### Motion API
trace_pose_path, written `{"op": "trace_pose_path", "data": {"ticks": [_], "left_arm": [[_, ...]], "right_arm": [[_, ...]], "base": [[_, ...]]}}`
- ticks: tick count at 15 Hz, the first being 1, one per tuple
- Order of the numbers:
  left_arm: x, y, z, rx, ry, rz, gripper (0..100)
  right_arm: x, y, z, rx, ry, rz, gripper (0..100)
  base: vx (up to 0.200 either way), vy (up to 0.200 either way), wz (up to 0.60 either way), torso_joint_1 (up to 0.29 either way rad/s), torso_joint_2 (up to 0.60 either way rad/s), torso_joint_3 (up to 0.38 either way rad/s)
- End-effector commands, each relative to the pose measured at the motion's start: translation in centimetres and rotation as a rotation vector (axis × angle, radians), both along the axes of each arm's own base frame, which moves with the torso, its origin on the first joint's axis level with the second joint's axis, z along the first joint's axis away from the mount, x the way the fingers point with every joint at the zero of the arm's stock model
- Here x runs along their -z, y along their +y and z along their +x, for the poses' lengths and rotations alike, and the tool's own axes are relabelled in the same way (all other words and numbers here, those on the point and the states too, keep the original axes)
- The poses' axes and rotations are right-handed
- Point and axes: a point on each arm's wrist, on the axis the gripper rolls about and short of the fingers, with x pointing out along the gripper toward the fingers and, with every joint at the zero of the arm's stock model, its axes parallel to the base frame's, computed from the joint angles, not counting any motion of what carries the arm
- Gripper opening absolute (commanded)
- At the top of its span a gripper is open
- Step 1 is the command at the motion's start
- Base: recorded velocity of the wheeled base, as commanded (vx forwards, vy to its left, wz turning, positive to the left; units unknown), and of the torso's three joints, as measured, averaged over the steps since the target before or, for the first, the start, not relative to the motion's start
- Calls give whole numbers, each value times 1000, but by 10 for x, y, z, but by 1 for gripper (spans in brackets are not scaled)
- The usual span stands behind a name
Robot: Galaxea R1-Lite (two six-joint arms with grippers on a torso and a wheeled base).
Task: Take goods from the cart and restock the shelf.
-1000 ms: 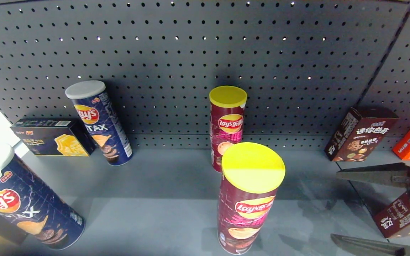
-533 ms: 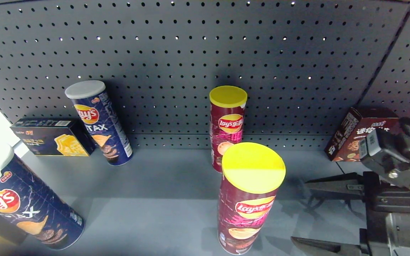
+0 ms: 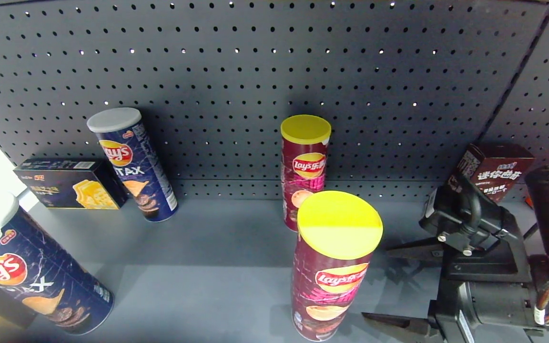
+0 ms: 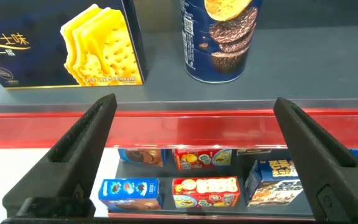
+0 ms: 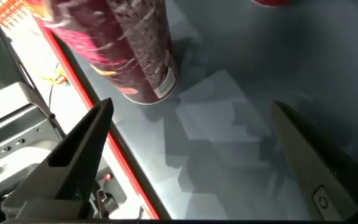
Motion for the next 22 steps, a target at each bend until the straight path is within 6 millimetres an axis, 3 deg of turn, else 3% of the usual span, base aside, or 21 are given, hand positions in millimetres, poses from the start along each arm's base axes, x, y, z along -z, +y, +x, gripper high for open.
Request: {"op": "trace_pose_path", "data": {"ticks": [1,7,15,22], "left_arm": [[0,0,0,0,1,1,100],[0,0,0,0,1,0,100],[0,0,0,-1,1,-4,100],[0,0,0,-1,-1,-4,100]], "right_arm": [[5,4,5,2,10,-12,100],[9,3,13,32,25,-27,100],[15,17,19,11,35,-44,100],[20,3,18,54,46,-54,100]], "base": [[0,0,0,0,0,0],[0,0,0,0,0,0],[0,0,0,0,0,0],[0,0,0,0,0,0]]}}
